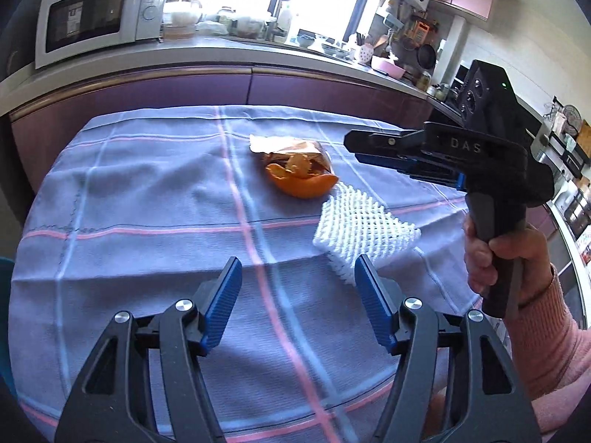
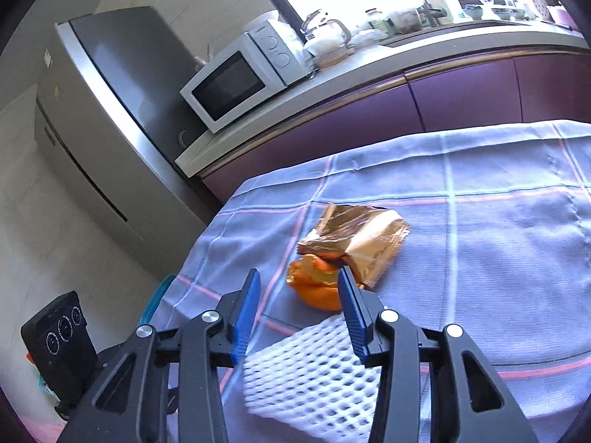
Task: Collect trash
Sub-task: 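Move both open grippers back over the foam net and gold wrapper, then grasp the white foam net with the left gripper while the right grasps the gold wrapper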
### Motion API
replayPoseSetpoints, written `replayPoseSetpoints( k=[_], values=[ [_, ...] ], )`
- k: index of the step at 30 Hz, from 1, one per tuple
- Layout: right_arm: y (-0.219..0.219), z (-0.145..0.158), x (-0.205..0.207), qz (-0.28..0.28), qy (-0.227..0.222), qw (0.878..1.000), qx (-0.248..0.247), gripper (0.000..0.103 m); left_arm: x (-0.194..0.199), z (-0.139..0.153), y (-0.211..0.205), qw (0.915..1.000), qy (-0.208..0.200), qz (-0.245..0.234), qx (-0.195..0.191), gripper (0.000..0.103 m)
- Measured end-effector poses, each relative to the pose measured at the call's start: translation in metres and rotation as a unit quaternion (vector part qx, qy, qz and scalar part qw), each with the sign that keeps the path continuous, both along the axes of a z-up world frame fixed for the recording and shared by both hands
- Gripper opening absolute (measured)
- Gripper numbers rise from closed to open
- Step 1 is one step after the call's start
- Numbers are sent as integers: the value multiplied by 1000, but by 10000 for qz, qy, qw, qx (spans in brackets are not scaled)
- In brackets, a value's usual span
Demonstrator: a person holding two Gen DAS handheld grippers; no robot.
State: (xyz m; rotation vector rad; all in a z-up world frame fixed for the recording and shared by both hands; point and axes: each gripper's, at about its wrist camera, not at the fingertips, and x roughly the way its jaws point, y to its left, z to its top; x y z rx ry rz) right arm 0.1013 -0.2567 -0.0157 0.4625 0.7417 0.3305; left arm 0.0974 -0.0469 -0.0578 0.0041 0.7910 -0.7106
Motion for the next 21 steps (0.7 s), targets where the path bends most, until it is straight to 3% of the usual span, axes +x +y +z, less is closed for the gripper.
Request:
replayPoseSetpoints(
  k=[8, 16, 21],
  values=[
    [-37, -28, 26, -293, 394, 9972, 565, 54, 16, -9, -39, 9992, 302, -240, 61, 64],
    [-40, -45, 53, -282, 691, 9915, 1063, 55, 24, -19, -50, 9975, 621, -319, 102, 62],
    [-38, -50, 64, -306, 761, 9893, 1210, 57, 26, -24, -55, 9965, 730, -370, 158, 55]
  ],
)
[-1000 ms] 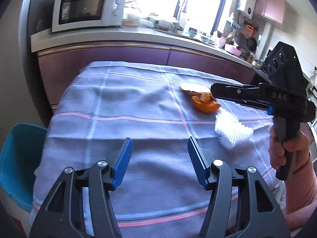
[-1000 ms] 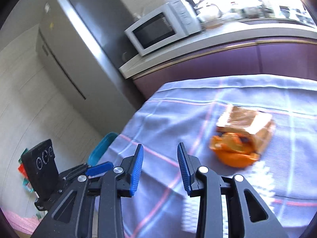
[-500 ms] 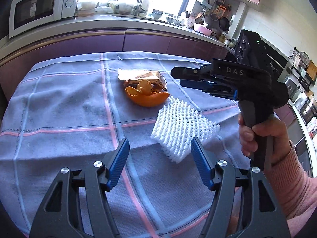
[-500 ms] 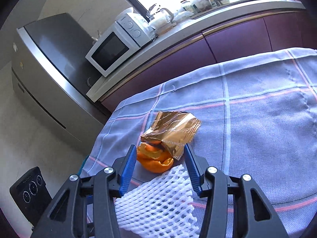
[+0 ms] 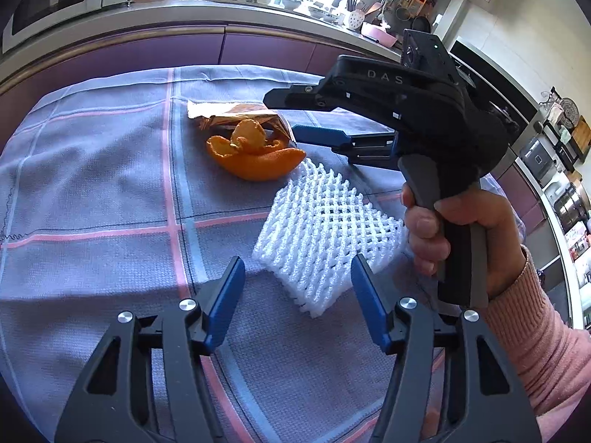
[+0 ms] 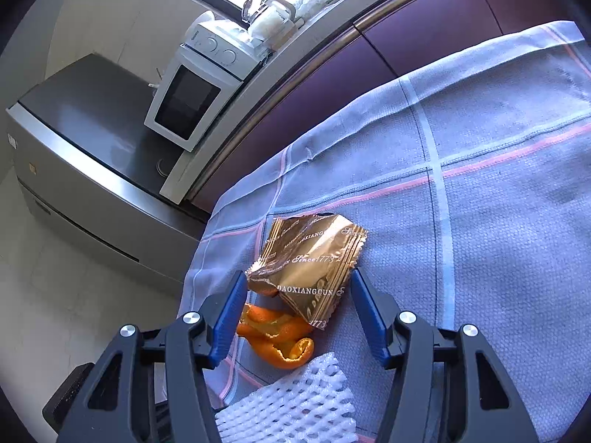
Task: Collect trash
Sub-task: 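Grasp the white foam net with the left gripper while the right grasps the gold wrapper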
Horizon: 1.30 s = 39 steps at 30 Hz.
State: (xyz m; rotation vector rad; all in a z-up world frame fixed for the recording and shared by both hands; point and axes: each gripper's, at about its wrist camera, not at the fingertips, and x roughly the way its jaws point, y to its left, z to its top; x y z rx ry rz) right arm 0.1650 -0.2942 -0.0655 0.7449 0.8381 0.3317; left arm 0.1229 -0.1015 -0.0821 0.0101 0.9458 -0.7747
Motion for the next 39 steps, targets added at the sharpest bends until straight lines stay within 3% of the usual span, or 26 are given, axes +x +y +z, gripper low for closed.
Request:
replayPoseSetpoints(
  k=[8, 14, 16, 18, 34, 39],
  values=[
    [5, 2, 9, -124, 110, 9997, -171, 57, 2, -1, -1, 10000, 87, -32, -3, 42],
    [12, 1, 15, -119, 160, 9989, -425, 38, -2, 0, -3, 10000, 80, 6, -9, 28],
    [10, 0, 14, -134, 138, 9992, -356, 37, -2, 1, -1, 10000, 65, 30, -38, 25],
    [9, 0, 12, -144, 89, 9993, -327, 36, -2, 3, 1, 10000, 29, 57, -64, 16],
    [9, 37, -27, -145, -766, 9951, -611, 33, -20, 26, 41, 9984, -480, 188, -222, 12],
    [8, 42, -34, -129, -847, 9945, -598, 33, -29, 32, 59, 9975, -585, 308, -245, 12]
  ],
)
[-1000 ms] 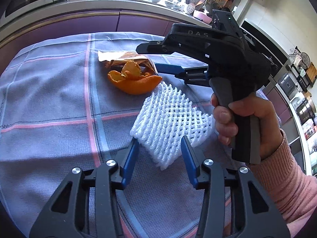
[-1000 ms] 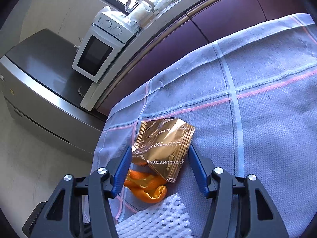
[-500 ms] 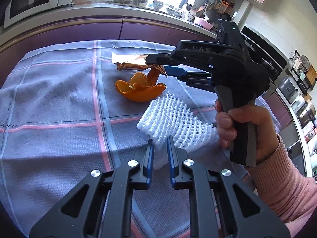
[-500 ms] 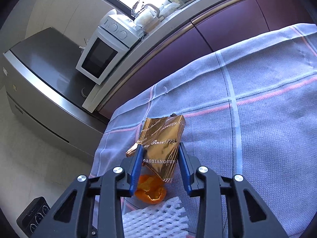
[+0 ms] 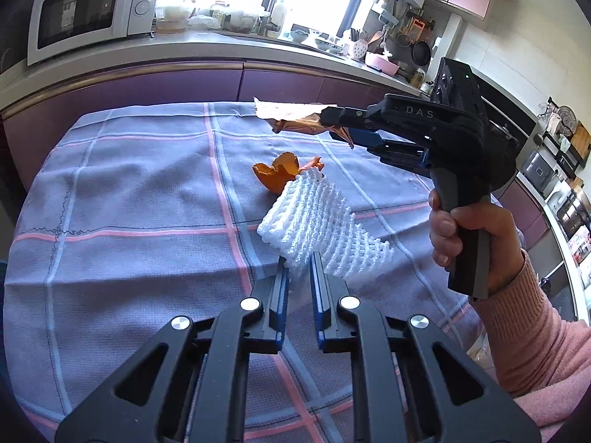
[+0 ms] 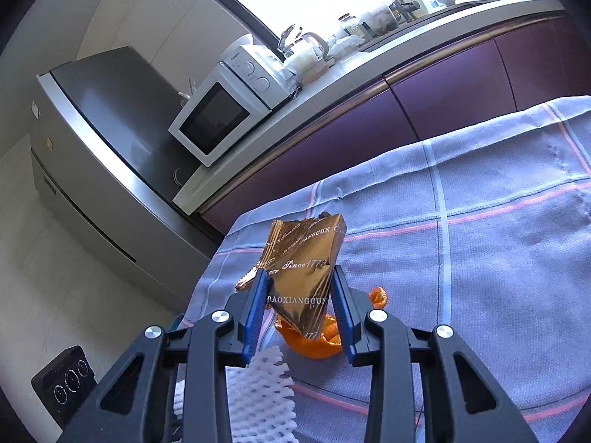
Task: Collect trash
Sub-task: 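Grasp the white foam net with the left gripper while the right grasps the gold wrapper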
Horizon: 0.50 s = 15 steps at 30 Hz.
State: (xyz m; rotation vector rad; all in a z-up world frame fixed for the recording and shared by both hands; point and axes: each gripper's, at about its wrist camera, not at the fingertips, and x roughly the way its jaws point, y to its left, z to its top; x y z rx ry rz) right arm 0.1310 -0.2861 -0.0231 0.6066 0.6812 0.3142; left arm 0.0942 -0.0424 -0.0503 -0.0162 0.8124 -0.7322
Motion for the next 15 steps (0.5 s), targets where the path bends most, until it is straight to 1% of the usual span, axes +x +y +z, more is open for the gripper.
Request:
replayPoseSetpoints(
  k=[5, 15],
  values=[
    [2, 2, -7, 86, -51, 9999, 50, 33, -5, 1, 21, 9998, -70, 169, 29, 12],
    [36, 15, -27, 516, -243, 9983, -86, 33, -9, 6, 58, 9983, -189, 545, 90, 12]
  ],
)
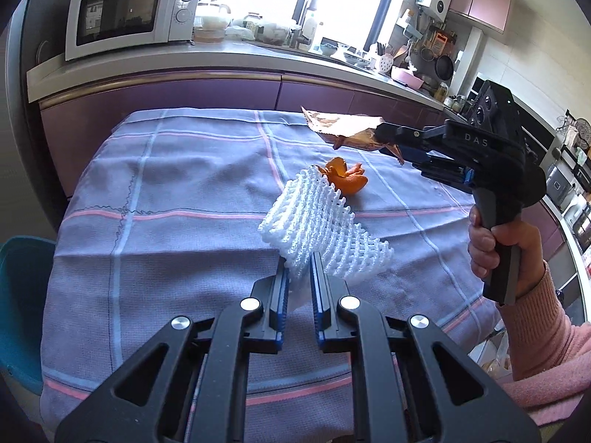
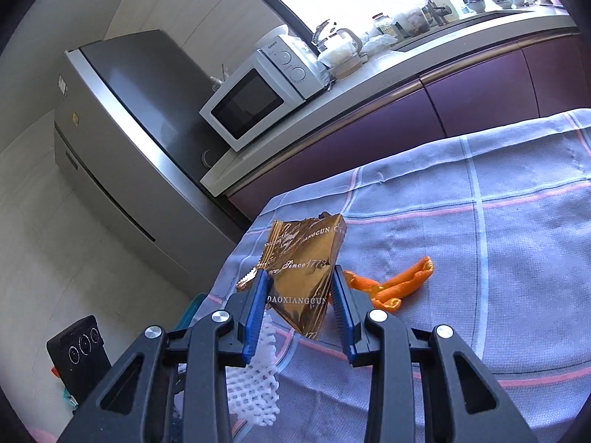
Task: Collect trash
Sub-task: 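Grasp the white foam net with the left gripper while the right grasps the gold wrapper, then carry the foam net and gold wrapper toward the teal bin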
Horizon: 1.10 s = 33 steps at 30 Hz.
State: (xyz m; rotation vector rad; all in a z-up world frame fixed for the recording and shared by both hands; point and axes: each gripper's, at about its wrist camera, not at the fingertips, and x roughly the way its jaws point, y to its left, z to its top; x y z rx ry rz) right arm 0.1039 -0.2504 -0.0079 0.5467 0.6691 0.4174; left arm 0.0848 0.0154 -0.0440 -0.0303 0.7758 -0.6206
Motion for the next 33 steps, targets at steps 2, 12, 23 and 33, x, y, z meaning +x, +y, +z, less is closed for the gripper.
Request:
replayPoseSetpoints(
  k=[2, 12, 23, 33],
  values=[
    [8, 1, -3, 96, -27, 9999, -11, 33, -2, 1, 8, 10000, -35, 84, 24, 12],
    [47, 2, -8, 574, -83, 9983, -75, 33, -14, 6, 45, 9988, -110, 485, 47, 12],
    [83, 4, -3, 958, -74, 9954, -66, 33, -26, 15, 93, 9943, -235, 1044, 23, 12],
    [117, 7, 4, 1330, -60, 9911, -77, 33, -31, 21, 126, 9889, -324, 1448, 62, 12]
  ],
)
